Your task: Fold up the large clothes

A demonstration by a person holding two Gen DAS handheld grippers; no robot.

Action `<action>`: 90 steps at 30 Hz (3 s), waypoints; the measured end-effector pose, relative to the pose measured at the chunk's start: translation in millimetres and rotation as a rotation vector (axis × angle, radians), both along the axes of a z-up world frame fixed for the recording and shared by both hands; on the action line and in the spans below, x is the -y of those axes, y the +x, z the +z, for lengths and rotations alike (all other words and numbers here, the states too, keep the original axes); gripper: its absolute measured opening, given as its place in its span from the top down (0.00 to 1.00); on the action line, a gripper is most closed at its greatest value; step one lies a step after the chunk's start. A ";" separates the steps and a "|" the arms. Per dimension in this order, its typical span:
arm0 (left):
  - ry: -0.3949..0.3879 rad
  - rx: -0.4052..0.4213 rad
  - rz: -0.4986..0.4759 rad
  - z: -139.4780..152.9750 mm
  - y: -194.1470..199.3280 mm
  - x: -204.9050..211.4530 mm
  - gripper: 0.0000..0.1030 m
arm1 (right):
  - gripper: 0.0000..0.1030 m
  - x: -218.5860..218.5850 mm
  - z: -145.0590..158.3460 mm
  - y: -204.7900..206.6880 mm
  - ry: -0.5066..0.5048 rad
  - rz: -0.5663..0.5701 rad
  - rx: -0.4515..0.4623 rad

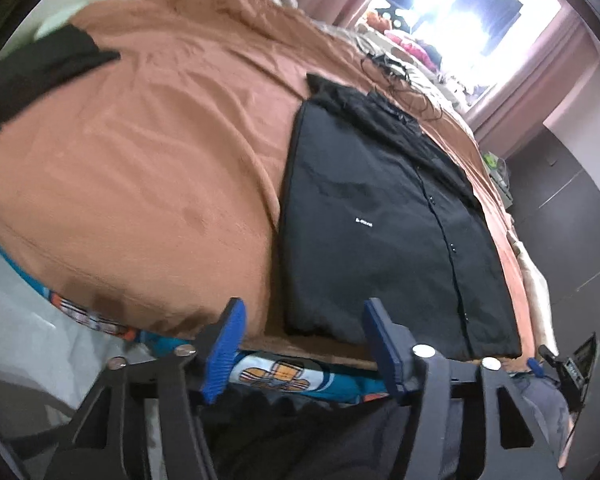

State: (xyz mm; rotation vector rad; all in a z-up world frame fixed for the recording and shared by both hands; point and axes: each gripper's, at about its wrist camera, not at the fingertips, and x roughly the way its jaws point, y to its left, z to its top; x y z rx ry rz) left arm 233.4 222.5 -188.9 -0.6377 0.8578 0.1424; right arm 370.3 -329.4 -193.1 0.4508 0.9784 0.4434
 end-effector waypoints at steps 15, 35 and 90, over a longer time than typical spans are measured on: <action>-0.225 -0.011 -0.021 -39.1 23.5 -8.6 0.61 | 0.40 -3.9 -46.6 27.0 0.247 0.006 -0.110; -0.245 0.095 0.060 5.9 7.7 -7.0 0.91 | 0.89 -12.9 17.3 25.0 0.310 0.018 0.040; -0.146 0.472 0.064 191.5 -93.1 -0.4 0.91 | 0.89 4.1 209.8 -64.6 0.262 0.142 0.401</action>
